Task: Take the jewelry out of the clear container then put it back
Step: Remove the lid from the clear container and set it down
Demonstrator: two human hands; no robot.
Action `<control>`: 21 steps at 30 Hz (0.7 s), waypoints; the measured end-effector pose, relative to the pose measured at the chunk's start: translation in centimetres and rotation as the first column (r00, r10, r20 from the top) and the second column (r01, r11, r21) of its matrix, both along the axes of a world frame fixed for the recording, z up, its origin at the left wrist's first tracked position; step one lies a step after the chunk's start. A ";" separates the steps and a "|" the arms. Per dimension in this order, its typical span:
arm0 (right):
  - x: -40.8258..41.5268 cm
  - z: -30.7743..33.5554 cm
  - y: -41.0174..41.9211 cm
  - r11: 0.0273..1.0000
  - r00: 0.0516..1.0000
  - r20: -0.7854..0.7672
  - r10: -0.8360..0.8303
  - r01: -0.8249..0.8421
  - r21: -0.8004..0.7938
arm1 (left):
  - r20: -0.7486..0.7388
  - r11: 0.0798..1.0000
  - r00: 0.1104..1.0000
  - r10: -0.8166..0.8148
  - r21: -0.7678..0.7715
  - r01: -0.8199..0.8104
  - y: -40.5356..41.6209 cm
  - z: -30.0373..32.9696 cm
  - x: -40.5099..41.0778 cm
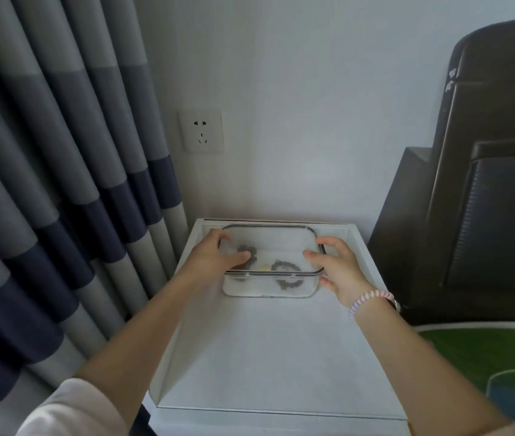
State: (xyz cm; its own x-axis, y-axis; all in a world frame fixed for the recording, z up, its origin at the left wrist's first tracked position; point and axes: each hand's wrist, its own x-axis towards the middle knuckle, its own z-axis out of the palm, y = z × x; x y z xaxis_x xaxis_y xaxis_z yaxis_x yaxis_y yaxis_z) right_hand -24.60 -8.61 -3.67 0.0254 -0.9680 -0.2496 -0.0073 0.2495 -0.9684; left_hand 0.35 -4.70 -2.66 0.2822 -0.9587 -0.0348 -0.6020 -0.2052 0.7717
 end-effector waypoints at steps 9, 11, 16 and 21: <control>-0.4 0.5 -0.2 1.000 0.998 0.052 -0.030 0.029 0.005 | -0.156 0.999 0.987 -0.040 0.024 0.045 -1.2 0.0 1.5; -0.4 0.8 -0.1 0.998 0.999 0.006 -0.037 0.037 -0.047 | -0.129 0.999 0.991 -0.033 0.030 0.037 -1.4 0.0 1.6; -0.6 0.9 -0.1 0.999 1.000 0.015 -0.023 0.023 -0.035 | -0.057 0.996 0.998 -0.027 0.080 0.031 -1.5 0.1 1.6; -0.4 0.8 0.0 0.998 0.998 0.032 -0.046 0.047 -0.051 | -0.064 0.995 0.997 -0.040 0.087 0.045 -1.5 0.2 1.7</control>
State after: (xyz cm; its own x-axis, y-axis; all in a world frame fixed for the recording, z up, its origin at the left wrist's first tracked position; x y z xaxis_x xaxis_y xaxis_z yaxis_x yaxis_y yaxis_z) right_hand -25.02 -8.64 -2.91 -0.0132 -0.9799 -0.1992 0.0333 0.1987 -0.9795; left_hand 2.09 -6.20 -2.43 0.2359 -0.9622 -0.1358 -0.5631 -0.2493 0.7879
